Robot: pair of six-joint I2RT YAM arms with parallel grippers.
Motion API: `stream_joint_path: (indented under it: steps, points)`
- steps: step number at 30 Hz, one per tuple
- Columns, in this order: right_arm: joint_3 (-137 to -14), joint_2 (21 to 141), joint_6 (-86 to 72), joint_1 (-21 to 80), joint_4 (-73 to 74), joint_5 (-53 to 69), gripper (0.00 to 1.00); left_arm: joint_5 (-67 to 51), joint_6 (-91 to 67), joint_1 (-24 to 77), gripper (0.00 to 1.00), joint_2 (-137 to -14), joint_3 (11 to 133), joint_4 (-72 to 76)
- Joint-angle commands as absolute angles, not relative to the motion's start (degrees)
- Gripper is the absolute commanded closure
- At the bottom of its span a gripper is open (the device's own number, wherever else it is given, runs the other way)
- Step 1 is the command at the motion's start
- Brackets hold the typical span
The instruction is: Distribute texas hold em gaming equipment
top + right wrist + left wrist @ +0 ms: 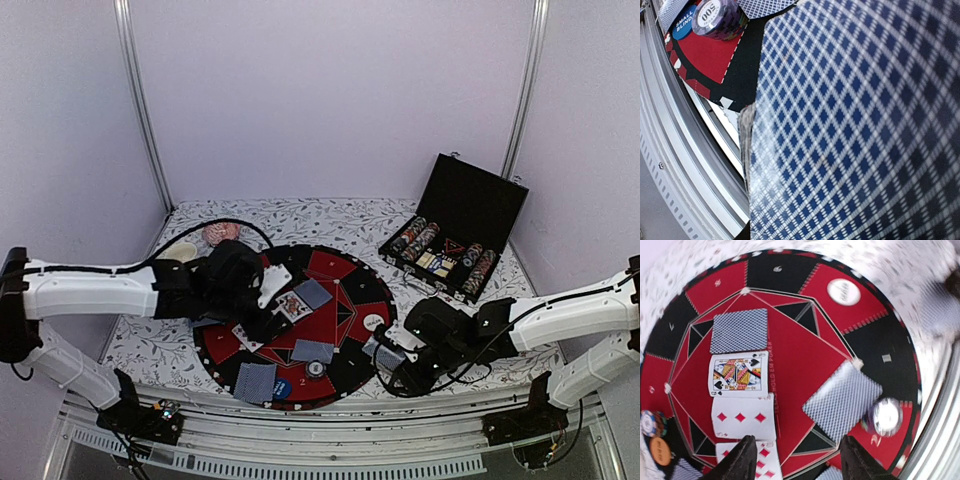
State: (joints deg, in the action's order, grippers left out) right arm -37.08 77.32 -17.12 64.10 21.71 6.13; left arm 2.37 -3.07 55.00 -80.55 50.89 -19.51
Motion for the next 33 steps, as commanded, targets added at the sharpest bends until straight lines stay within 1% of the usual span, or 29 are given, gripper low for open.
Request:
stream_joint_path:
  steps: [1, 3, 4, 6, 10, 14, 19, 22, 26, 33]
  points:
    - [-36.4, 75.5, -16.6, 64.5, 20.3, 6.4, 0.63, 1.1, 25.4, 57.8, 0.39, -71.6, 38.1, -8.8]
    - [-36.5, 75.5, -16.5, 64.5, 20.2, 6.3, 0.63, -4.1, 33.4, 57.8, 0.36, -67.7, 31.2, -2.2]
    - [-36.4, 75.4, -16.5, 64.5, 20.2, 6.3, 0.63, -6.4, 36.5, 57.9, 0.36, -67.2, 29.9, 0.1]
    - [-36.4, 75.4, -16.5, 64.5, 20.1, 6.3, 0.63, -7.2, 38.7, 58.3, 0.36, -68.0, 28.3, 2.3]
    - [-36.4, 75.5, -16.4, 64.4, 20.1, 6.6, 0.63, -5.1, 40.3, 59.9, 0.40, -75.5, 31.0, 0.1]
    - [-36.3, 75.4, -16.4, 64.4, 20.2, 6.4, 0.63, 0.7, 40.4, 61.4, 0.46, -81.9, 33.0, 3.8]
    - [-36.3, 75.1, -16.6, 64.4, 20.2, 6.2, 0.63, -3.6, 41.2, 61.4, 0.47, -83.5, 34.6, 6.0]
    - [-36.3, 75.0, -16.5, 64.5, 20.1, 6.2, 0.63, -3.5, 41.1, 61.4, 0.48, -85.5, 36.2, 4.7]
    - [-36.3, 75.1, -16.5, 64.5, 20.1, 6.2, 0.63, -3.0, 42.0, 61.3, 0.51, -88.0, 37.5, 3.2]
    - [-36.2, 74.9, -16.6, 64.4, 20.2, 6.3, 0.63, -2.8, 44.7, 60.9, 0.54, -89.2, 38.1, 1.5]
